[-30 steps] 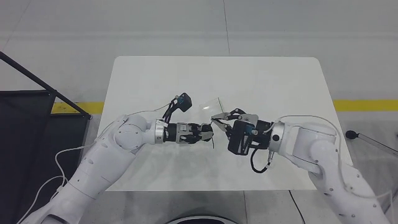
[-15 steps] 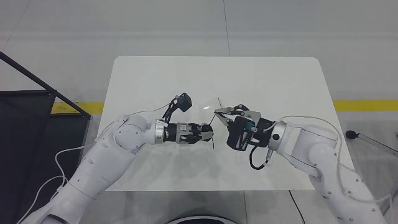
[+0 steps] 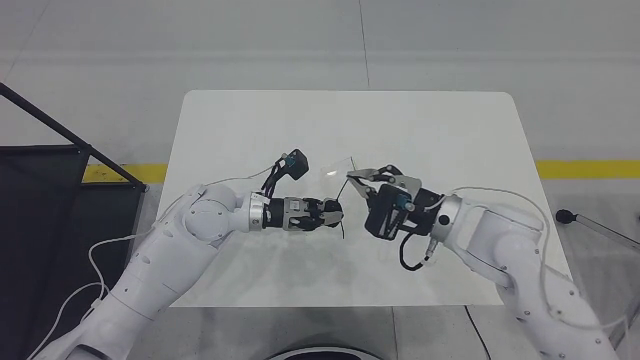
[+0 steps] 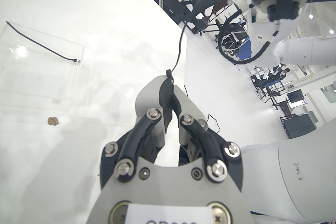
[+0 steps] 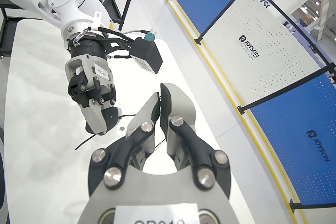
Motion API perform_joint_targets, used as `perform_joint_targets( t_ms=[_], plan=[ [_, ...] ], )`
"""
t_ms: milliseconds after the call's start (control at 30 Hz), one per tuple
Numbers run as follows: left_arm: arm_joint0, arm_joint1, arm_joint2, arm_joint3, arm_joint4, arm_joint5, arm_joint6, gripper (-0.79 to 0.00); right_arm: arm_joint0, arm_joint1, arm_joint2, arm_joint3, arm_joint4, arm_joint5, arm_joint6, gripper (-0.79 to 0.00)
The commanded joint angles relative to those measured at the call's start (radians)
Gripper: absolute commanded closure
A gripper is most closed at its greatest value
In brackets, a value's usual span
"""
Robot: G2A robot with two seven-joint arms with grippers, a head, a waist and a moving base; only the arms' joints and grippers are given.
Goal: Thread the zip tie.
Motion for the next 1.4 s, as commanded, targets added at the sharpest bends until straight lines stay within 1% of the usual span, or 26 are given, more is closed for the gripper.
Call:
perform_joint_targets(
  t_ms=[0, 233, 467, 600, 667, 833, 1133, 1367],
  plan=[
    [0.0, 0.0, 0.0, 0.0, 0.0, 0.0, 0.0, 0.0, -0.002, -0.001, 0.002, -0.001, -0.003, 0.002, -0.003, 0.0],
    [0.0, 0.0, 0.0, 0.0, 0.0, 0.0, 0.0, 0.0, -0.007, -0.002, 0.006, 0.005, 0.001, -0.02, -0.011, 0.0],
    [0.0, 0.0, 0.0, 0.0, 0.0, 0.0, 0.0, 0.0, -0.009, -0.001, 0.012, 0.018, 0.026, -0.096, -0.035, 0.0],
    [0.0, 0.0, 0.0, 0.0, 0.0, 0.0, 0.0, 0.0, -0.012, 0.003, 0.024, 0.03, 0.056, -0.162, -0.067, 0.0],
    [0.012, 0.0, -0.003, -0.015, 0.014, 0.018, 0.027, 0.0, -0.015, 0.005, 0.032, 0.034, 0.068, -0.196, -0.082, 0.0],
    [0.025, 0.001, -0.01, -0.034, 0.034, 0.035, 0.052, 0.0, -0.018, 0.01, 0.043, 0.042, 0.087, -0.275, -0.097, 0.0],
    [0.033, 0.002, -0.018, -0.044, 0.045, 0.038, 0.069, 0.0, -0.007, 0.013, 0.03, 0.053, 0.111, -0.368, -0.069, 0.0],
    [0.036, 0.002, -0.02, -0.048, 0.052, 0.034, 0.077, 0.0, 0.01, 0.015, -0.004, 0.06, 0.137, -0.393, -0.015, 0.0]
  ],
)
